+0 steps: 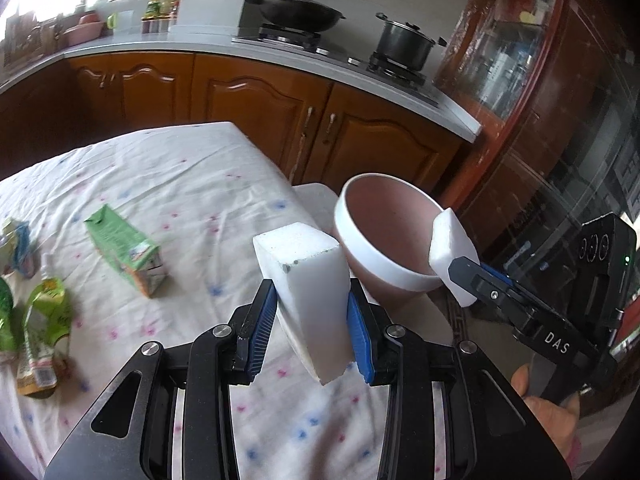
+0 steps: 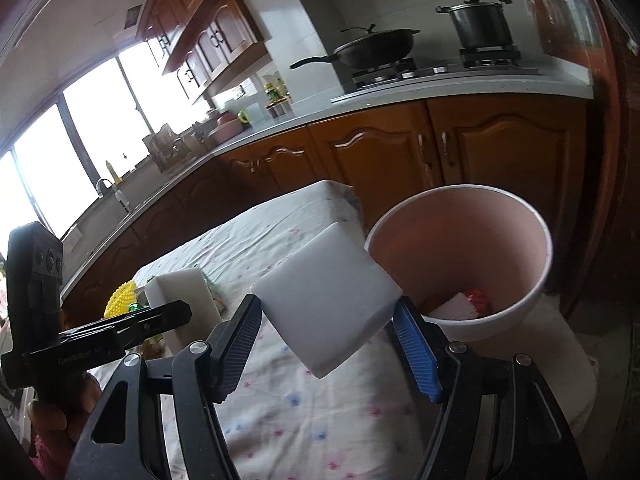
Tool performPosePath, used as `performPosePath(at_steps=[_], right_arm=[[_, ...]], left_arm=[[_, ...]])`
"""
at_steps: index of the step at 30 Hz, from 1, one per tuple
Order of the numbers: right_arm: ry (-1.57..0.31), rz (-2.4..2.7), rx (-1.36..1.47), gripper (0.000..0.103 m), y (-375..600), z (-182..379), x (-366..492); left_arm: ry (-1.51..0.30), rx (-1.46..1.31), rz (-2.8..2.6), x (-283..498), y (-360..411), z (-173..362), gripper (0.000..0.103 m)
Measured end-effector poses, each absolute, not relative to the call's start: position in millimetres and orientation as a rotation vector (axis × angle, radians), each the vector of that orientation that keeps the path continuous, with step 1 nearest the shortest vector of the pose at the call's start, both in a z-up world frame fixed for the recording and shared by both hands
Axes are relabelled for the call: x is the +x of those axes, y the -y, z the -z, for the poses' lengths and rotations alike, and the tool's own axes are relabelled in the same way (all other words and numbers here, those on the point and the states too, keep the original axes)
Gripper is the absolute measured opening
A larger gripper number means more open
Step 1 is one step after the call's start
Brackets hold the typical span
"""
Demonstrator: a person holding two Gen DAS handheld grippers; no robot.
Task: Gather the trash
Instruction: 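Carry both white sponge blocks over the pink bin, then open both tools to drop the sponge blocks into the bin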
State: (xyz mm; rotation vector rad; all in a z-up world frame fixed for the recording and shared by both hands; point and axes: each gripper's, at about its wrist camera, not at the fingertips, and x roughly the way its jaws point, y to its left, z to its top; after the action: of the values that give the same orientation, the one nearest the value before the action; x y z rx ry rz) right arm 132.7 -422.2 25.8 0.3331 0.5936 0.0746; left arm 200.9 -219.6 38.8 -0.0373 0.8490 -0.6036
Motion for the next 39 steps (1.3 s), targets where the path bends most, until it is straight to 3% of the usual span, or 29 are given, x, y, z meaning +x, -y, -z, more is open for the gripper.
performPosePath(at_steps=[20,39], right_arm=[[-0.680,0.082,0.356,0.071,494,-25,157],[-0.809,0.112,0.321,0.072,535,-11,192]], left_arm=[[-0.912,0.117,0.763,240,335,-40,0.034],[-1.046,0.229,0.758,284,404,-1,0.035]])
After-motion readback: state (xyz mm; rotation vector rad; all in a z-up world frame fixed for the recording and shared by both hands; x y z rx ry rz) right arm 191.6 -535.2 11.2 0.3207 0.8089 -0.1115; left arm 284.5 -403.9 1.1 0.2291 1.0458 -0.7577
